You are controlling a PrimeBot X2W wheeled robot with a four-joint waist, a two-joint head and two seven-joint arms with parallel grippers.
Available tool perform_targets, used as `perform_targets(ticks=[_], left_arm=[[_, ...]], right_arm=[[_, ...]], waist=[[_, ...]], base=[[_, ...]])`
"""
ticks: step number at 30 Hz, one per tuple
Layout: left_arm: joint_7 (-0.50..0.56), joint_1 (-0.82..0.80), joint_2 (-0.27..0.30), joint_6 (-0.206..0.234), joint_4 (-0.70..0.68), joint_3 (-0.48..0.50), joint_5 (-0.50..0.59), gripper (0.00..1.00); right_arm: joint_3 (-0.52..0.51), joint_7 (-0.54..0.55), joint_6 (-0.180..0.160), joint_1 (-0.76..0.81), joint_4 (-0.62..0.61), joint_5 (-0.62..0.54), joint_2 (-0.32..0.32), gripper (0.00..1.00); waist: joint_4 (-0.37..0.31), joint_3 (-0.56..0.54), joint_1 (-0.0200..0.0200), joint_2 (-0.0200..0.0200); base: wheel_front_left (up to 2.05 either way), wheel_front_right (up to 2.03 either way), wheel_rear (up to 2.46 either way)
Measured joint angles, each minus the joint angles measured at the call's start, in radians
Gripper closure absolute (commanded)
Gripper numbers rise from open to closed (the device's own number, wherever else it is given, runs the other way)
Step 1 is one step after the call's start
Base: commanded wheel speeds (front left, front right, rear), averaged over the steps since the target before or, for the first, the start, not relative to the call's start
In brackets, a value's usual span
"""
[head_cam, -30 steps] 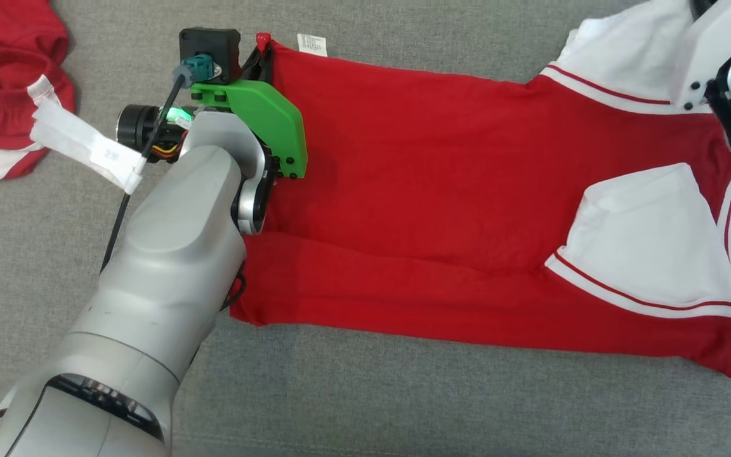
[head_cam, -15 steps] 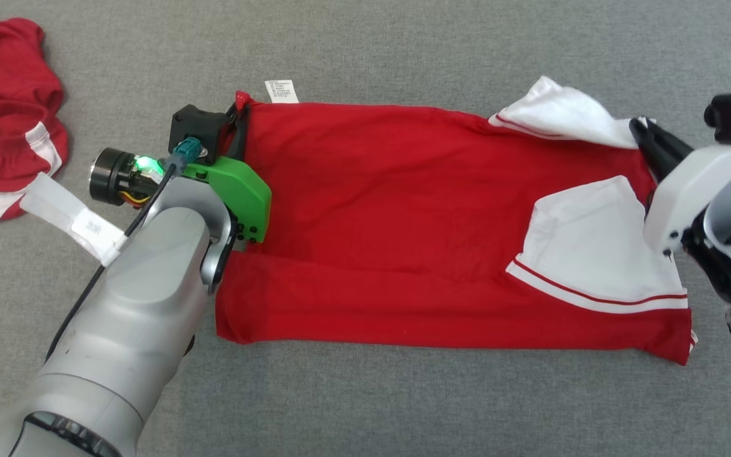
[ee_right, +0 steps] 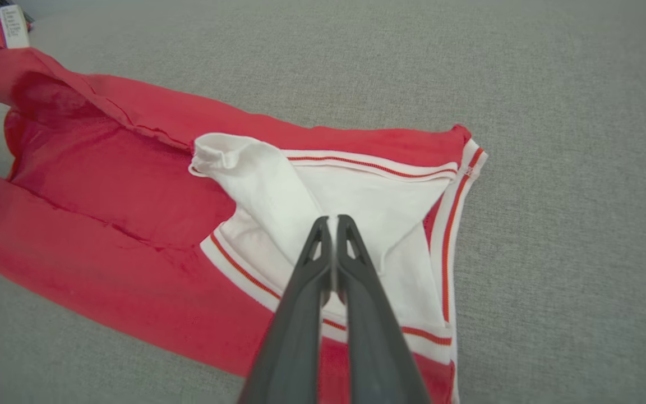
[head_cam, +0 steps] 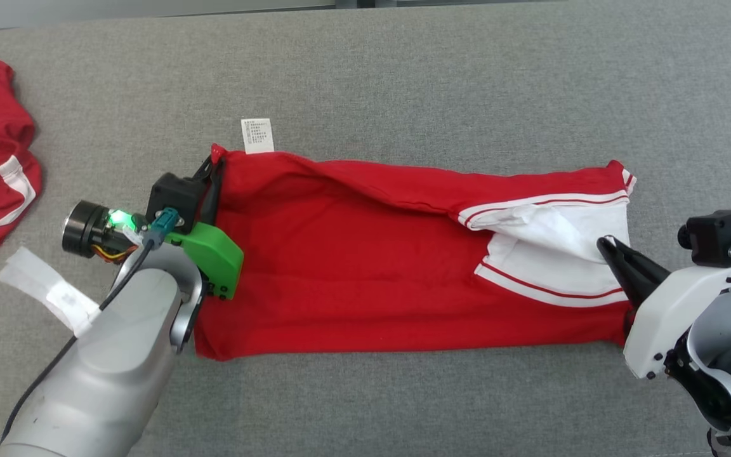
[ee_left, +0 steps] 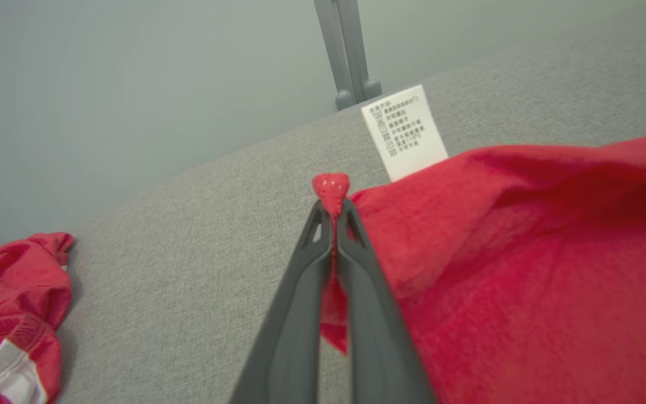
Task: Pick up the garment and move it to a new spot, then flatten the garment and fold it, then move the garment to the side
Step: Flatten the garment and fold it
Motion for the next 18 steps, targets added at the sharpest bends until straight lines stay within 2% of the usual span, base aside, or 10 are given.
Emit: perform_targets(ticks=[8, 10, 11, 12, 13, 16, 18], left_arm=[[-0.001, 0.128, 0.019, 0.023, -0.035, 0.038, 0.038, 1.00], [-0.001, 0.145, 0.019, 0.027, -0.033, 0.045, 0.040, 0.69], [-0.001, 0.154, 0.019, 0.029, -0.032, 0.051, 0.042, 0.10], [-0.001, 0.160, 0.017, 0.031, -0.032, 0.058, 0.042, 0.00], [-0.001, 0.168, 0.015, 0.033, -0.027, 0.068, 0.040, 0.00], [-0.001, 0.203, 0.007, 0.039, -0.020, 0.100, 0.023, 0.00], [-0.001, 0.231, -0.003, 0.047, -0.067, 0.162, -0.007, 0.00]], right_arm=[[-0.009, 0.032, 0.000, 0.093, -0.031, -0.030, 0.044, 1.00], [-0.007, 0.046, 0.000, 0.111, -0.031, -0.039, 0.044, 1.00], [-0.007, 0.054, 0.000, 0.122, -0.030, -0.040, 0.045, 0.79], [-0.007, 0.061, 0.000, 0.129, -0.031, -0.043, 0.046, 0.55], [-0.007, 0.071, 0.000, 0.139, -0.030, -0.047, 0.048, 0.00], [-0.006, 0.079, 0.000, 0.150, -0.033, -0.042, 0.061, 0.00], [-0.008, 0.072, 0.000, 0.150, -0.041, -0.037, 0.074, 0.00]], waist=[[0.001, -0.034, 0.0000, 0.0000], [0.003, -0.042, 0.0000, 0.0000], [0.004, -0.047, 0.0000, 0.0000], [0.004, -0.051, 0.0000, 0.0000], [0.005, -0.056, 0.0000, 0.0000], [0.004, -0.069, 0.0000, 0.0000], [0.002, -0.079, 0.0000, 0.0000]], base=[[0.00, 0.00, 0.00], [0.00, 0.00, 0.00], [0.00, 0.00, 0.00], [0.00, 0.00, 0.00], [0.00, 0.00, 0.00], [0.00, 0.00, 0.00], [0.00, 0.00, 0.00]])
